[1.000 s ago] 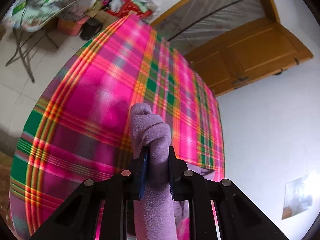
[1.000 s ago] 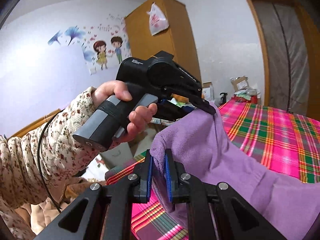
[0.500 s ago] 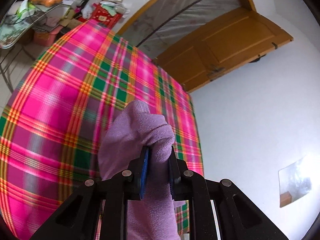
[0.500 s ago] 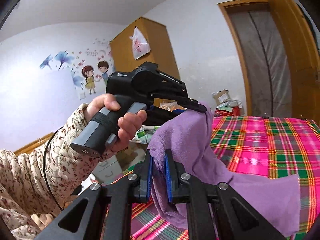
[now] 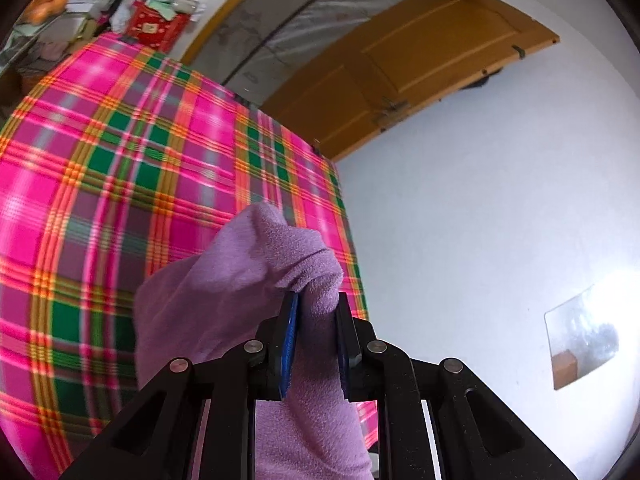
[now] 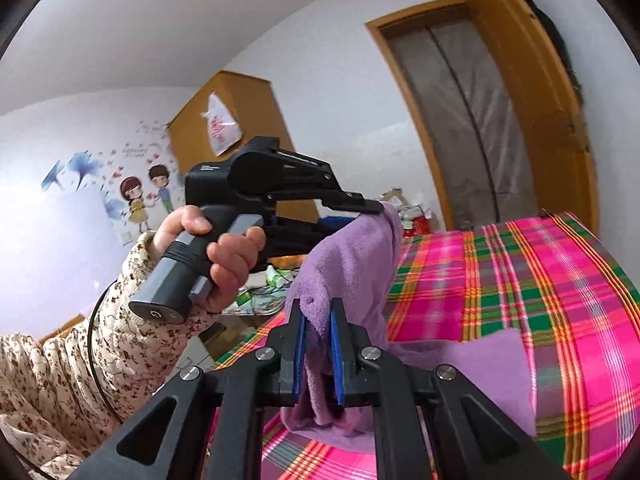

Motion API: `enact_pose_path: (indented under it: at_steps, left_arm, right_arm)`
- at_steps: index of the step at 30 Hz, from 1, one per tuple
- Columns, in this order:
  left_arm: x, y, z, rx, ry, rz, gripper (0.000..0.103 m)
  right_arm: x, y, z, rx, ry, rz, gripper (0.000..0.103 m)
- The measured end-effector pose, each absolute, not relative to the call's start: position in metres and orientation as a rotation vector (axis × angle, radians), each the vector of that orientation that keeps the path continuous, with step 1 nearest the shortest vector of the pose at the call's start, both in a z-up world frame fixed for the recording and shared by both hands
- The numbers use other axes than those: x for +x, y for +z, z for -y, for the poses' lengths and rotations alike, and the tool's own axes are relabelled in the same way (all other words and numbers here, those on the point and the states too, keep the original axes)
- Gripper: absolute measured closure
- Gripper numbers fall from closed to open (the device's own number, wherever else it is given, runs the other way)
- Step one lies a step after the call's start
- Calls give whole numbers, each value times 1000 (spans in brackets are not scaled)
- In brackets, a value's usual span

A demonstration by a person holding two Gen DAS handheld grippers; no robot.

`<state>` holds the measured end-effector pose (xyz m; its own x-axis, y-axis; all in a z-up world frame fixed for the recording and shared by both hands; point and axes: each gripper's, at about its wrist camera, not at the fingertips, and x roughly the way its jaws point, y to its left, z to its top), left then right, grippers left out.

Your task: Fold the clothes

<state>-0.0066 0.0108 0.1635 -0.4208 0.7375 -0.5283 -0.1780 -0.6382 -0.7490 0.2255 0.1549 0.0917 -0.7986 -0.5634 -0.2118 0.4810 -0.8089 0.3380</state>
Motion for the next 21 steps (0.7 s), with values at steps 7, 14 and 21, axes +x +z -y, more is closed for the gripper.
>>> enact_pose_path:
  at_steps: [7, 14, 21]
  left_arm:
    - [-14, 161, -53, -1210, 2035, 793, 88]
    - [-23, 127, -86, -1326, 1982, 746, 88]
    - [-14, 102, -87, -1403, 1982, 654, 88]
  right_arm:
    - [216, 75, -191, 472, -2598, 436, 91]
    - [209, 47, -229, 583, -2617, 537, 91]
    - [205, 12, -255, 728, -2580, 625, 89]
